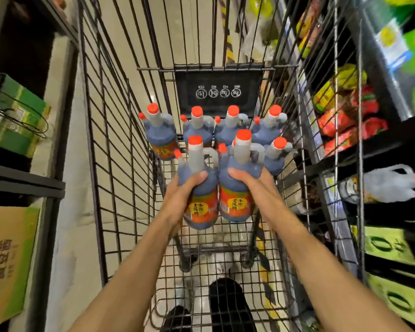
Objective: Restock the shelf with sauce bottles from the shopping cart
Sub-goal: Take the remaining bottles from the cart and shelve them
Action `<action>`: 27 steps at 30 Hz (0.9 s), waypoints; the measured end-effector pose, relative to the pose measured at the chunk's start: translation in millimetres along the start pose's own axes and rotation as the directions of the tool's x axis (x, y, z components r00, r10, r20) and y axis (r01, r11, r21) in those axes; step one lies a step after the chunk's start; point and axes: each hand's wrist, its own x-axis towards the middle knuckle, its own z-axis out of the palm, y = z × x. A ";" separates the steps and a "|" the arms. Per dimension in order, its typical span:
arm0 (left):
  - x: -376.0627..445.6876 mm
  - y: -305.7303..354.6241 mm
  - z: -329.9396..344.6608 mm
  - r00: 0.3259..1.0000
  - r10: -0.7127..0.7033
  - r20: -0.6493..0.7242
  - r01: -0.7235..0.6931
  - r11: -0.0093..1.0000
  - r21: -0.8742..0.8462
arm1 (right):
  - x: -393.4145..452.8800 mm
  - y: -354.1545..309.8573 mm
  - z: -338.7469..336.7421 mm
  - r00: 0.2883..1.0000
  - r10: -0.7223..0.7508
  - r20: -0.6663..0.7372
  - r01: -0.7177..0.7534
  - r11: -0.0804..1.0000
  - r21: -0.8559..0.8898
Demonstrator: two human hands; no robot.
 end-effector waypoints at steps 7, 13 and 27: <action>-63.0 101.8 22.2 0.993 0.050 0.109 -0.056 0.997 0.057 | -47.5 -94.9 6.9 0.998 -0.068 -0.014 0.069 0.998 0.015; -147.1 187.3 46.3 0.975 0.088 0.204 -0.096 0.995 0.030 | -129.3 -200.1 15.0 0.976 -0.193 -0.099 0.193 0.981 -0.016; -335.6 299.6 66.4 0.838 0.282 0.467 -0.278 0.957 -0.081 | -341.5 -336.0 45.7 0.767 -0.531 -0.361 0.523 0.843 -0.127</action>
